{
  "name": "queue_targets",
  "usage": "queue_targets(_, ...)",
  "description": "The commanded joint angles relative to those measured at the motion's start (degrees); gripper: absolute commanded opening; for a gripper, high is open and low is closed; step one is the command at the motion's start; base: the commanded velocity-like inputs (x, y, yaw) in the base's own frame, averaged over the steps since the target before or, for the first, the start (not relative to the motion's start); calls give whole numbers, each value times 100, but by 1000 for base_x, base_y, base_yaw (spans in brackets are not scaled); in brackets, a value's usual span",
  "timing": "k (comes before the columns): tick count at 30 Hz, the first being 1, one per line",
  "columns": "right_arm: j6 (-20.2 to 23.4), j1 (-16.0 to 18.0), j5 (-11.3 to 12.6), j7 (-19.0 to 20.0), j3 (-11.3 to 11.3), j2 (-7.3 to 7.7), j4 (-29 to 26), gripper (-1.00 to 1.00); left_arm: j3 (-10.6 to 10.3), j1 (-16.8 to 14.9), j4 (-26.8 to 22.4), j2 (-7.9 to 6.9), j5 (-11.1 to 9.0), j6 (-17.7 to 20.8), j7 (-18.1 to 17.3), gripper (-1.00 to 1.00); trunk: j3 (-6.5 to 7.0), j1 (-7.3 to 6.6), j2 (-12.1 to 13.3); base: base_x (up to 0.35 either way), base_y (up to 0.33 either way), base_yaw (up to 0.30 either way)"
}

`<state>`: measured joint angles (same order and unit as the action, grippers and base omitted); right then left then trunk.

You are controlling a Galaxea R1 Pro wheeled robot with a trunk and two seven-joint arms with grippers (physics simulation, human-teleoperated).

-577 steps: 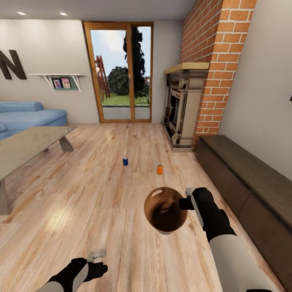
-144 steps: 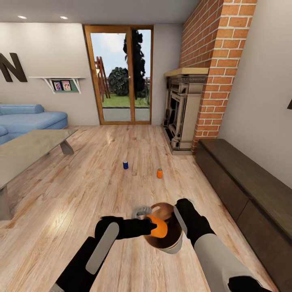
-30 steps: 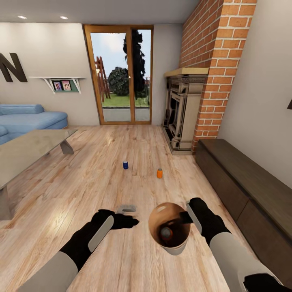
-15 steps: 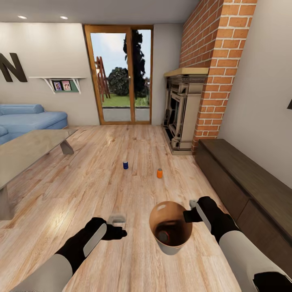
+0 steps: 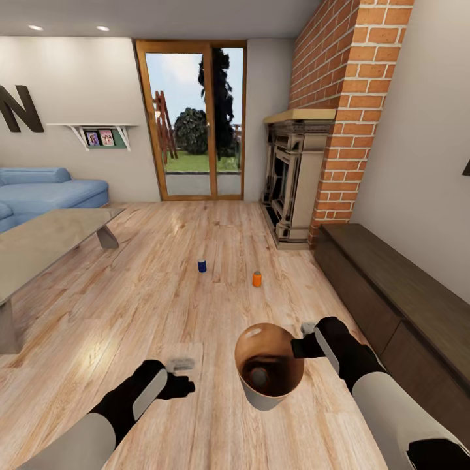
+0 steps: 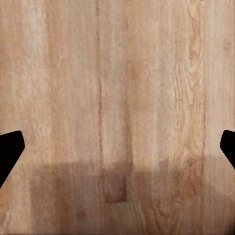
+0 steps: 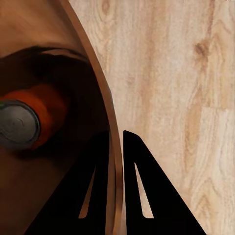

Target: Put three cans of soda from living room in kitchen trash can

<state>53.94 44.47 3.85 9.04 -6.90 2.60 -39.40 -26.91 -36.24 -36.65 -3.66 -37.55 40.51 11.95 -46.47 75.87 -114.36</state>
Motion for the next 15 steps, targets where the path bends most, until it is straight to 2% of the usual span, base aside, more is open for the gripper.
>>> queue_targets(1,3,2,100,41,6,0,-3,-100,41,2,4,-1,-2,-4,16,100,1,0,0,0,0,0)
queue_targets(7,-10,1,105,87,4,-3,1,-100,253,12,20,2,12,-40,80,100,1,0,0,0,0,0)
queue_targets(15,-15,0,107,104,1,-5,8,-100,304,20,30,5,27,-203,280,100,1,0,0,0,0,0)
